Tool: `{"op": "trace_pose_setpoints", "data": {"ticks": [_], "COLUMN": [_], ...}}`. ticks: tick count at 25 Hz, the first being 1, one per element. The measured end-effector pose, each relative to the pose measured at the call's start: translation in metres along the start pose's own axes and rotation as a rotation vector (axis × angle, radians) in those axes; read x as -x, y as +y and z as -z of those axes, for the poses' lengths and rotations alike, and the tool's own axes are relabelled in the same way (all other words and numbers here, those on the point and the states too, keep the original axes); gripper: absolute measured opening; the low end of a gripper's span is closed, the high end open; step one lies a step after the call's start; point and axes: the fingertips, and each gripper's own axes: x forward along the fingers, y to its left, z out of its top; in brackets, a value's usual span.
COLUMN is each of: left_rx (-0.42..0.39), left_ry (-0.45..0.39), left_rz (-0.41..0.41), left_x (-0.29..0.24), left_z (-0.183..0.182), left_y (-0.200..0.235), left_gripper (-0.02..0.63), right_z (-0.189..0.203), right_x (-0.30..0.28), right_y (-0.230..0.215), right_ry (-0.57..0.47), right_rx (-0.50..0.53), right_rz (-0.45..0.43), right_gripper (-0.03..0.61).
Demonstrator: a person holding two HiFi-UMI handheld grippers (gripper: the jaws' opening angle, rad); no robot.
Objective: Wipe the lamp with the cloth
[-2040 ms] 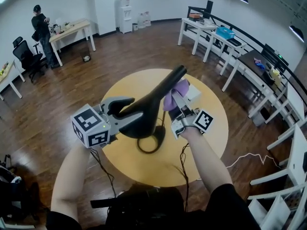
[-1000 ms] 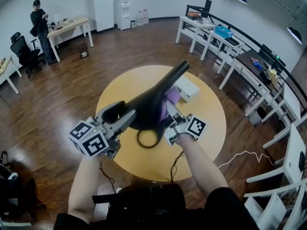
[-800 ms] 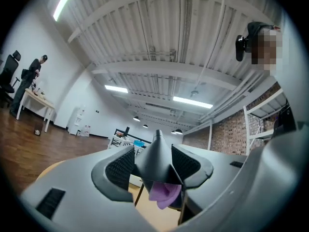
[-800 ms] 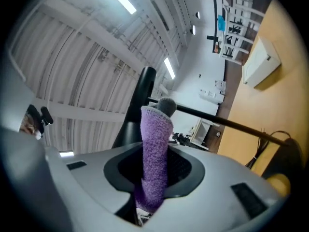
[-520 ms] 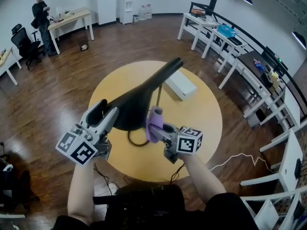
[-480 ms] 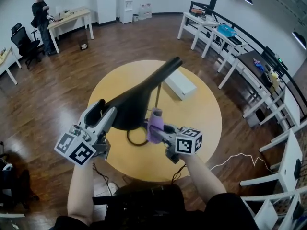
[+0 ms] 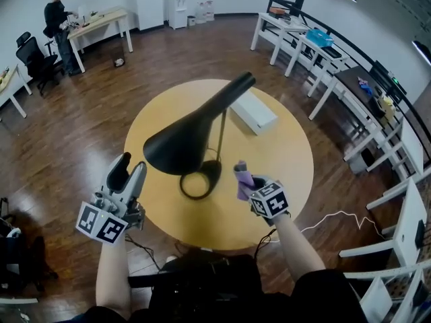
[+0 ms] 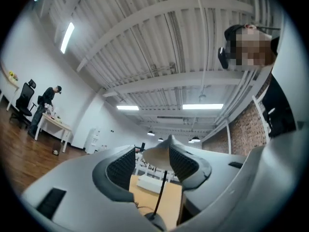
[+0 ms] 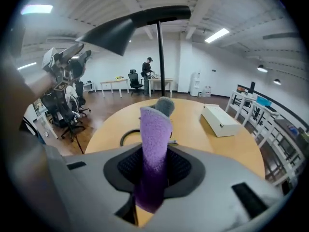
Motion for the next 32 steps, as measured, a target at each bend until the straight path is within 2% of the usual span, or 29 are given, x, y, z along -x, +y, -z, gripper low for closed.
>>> {"op": "trace_pose_setpoints", "data": {"ticks": [3, 7, 11, 13, 15, 19, 22, 23, 25, 32], "left_rx": [0.010, 0.039, 0.034, 0.033, 0.047, 0.070, 0.092, 0.094, 0.093, 0.050], "left_ry": [0.073, 0.119, 0.175, 0.198, 0.204, 0.209, 0.212, 0.214, 0.218, 0.214], "left_rz": [-0.013, -0.040, -0.030, -0.014, -0.005, 0.002, -0.005, -0.005, -0.002, 0.008], "left_x": [0.019, 0.045, 0.049, 0.048, 0.048, 0.051, 0.054, 0.055, 0.055, 0.052], "left_z": [0.022, 0.037, 0.048, 0.055, 0.059, 0.063, 0.065, 0.065, 0.065, 0.061], "left_y": [0.012, 0.029, 0.036, 0.036, 0.035, 0.035, 0.036, 0.036, 0.035, 0.035], "left_gripper": [0.210, 0.210, 0.210, 0.210, 0.210, 0.210, 0.210, 0.210, 0.210, 0.210], "right_z": [0.005, 0.010, 0.029, 0.043, 0.053, 0.055, 0.059, 0.059, 0.055, 0.013], "right_x": [0.006, 0.009, 0.003, -0.002, -0.004, -0.005, -0.005, -0.005, -0.004, 0.011], "right_y": [-0.001, -0.002, -0.002, -0.002, -0.002, 0.002, 0.006, 0.007, 0.007, 0.003], "right_ry": [-0.014, -0.002, 0.108, 0.165, 0.201, 0.213, 0.259, 0.270, 0.248, 0.027], "right_rx": [-0.043, -0.067, -0.067, -0.062, -0.061, -0.068, -0.057, -0.058, -0.073, -0.145], "right_rz": [0.035, 0.101, 0.127, 0.129, 0.139, 0.139, 0.124, 0.114, 0.112, 0.138], "right_gripper": [0.101, 0.110, 0.132, 0.170, 0.202, 0.204, 0.239, 0.282, 0.298, 0.296]}}
